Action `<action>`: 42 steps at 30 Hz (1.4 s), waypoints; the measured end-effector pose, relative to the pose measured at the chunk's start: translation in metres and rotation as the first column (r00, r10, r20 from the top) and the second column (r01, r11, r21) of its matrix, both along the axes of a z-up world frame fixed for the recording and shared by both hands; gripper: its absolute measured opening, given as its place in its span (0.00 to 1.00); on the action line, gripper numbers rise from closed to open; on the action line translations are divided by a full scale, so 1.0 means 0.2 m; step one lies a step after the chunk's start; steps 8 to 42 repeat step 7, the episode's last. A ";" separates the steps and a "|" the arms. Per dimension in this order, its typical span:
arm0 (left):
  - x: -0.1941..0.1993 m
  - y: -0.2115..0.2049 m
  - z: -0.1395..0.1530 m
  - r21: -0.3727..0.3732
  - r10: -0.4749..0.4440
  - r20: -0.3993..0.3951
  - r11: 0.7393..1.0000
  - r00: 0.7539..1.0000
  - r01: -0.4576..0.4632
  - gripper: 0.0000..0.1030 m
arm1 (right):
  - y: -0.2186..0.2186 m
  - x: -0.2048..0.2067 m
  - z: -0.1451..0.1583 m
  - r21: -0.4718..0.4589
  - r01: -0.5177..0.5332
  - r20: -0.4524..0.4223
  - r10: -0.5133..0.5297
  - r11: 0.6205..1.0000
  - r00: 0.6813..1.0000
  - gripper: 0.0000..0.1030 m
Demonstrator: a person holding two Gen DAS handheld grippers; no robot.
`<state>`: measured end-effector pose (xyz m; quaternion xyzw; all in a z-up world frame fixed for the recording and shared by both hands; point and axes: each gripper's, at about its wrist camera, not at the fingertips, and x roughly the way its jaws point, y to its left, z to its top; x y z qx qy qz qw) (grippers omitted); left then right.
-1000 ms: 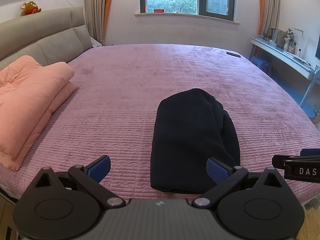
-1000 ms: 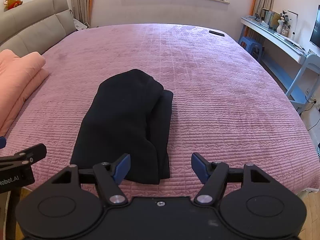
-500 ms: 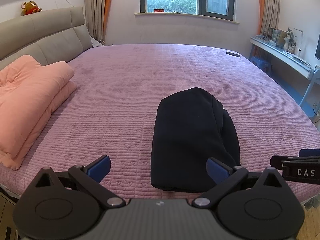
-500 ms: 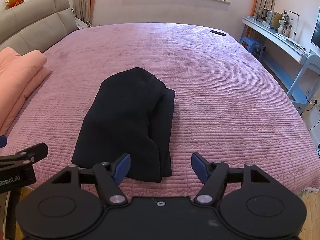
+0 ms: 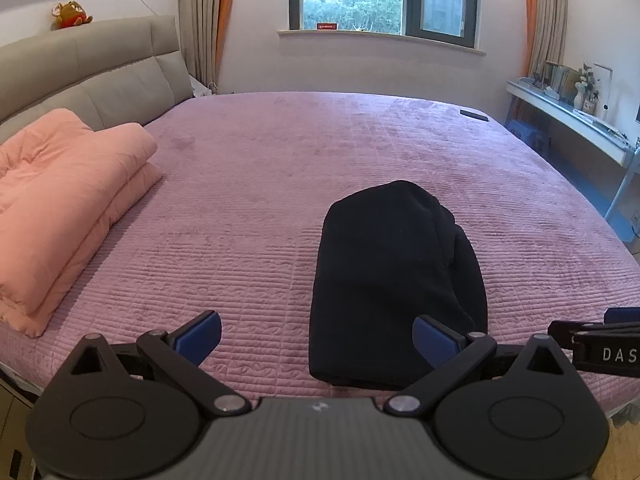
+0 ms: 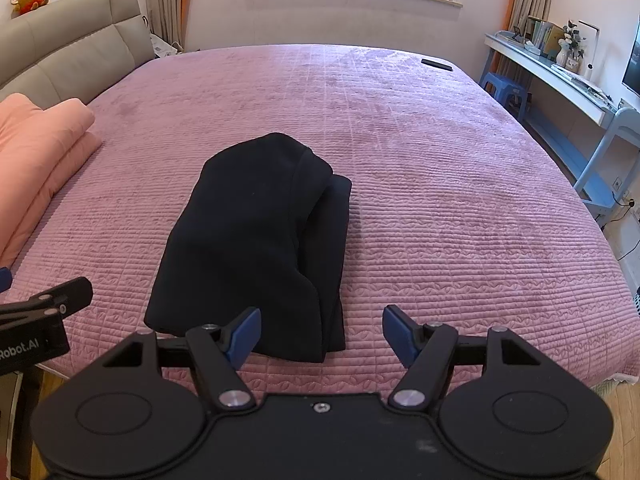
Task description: Fold large clothes
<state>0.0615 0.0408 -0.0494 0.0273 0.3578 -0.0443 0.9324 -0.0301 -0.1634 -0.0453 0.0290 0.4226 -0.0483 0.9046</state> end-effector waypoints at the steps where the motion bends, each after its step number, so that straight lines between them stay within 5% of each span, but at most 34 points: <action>1: 0.00 0.00 0.00 0.000 -0.002 -0.002 1.000 1.000 0.002 1.00 | 0.00 0.00 0.00 0.000 -0.001 -0.001 0.001 1.000 1.000 0.78; 42: -0.02 -0.02 -0.01 0.019 -0.031 0.021 0.999 0.999 0.030 1.00 | 0.00 -0.01 -0.01 -0.003 -0.005 -0.002 0.005 1.000 1.000 0.78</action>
